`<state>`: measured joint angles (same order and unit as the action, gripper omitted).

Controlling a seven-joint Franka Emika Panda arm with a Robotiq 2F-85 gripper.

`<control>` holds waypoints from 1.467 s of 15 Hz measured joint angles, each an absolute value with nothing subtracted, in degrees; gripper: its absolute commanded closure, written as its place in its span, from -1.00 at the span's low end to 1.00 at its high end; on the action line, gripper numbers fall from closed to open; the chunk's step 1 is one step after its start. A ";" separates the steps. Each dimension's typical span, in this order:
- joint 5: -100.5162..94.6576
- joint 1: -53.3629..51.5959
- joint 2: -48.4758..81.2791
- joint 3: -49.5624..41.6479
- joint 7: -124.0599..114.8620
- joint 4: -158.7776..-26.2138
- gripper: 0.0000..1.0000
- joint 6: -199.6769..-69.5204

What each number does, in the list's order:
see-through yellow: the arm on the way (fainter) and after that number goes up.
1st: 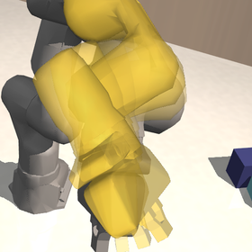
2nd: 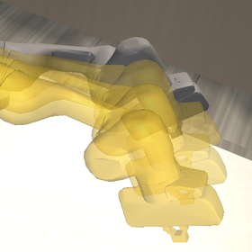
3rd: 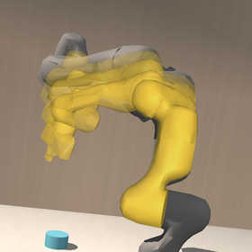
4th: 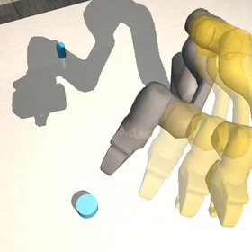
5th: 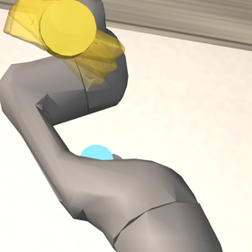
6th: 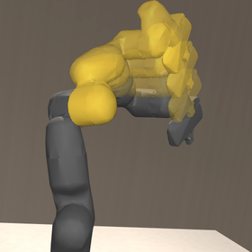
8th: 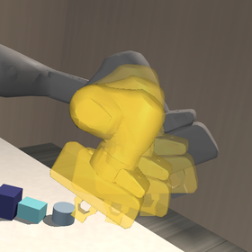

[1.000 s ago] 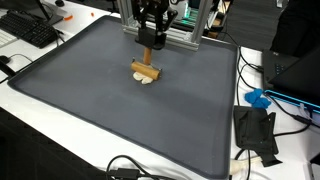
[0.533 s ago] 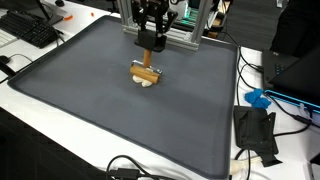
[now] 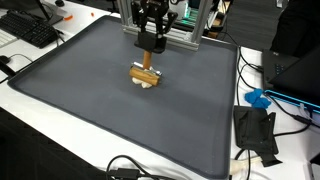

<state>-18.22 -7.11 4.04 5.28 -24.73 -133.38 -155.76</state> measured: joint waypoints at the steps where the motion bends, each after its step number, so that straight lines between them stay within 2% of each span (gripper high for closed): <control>1: -18.44 -7.12 4.06 5.27 -25.01 -133.38 0.54 -155.80; 12: -25.81 -7.54 5.02 5.34 -40.60 -132.30 0.54 -155.52; 22: -11.82 -8.10 5.09 5.70 -39.64 -128.21 0.54 -143.89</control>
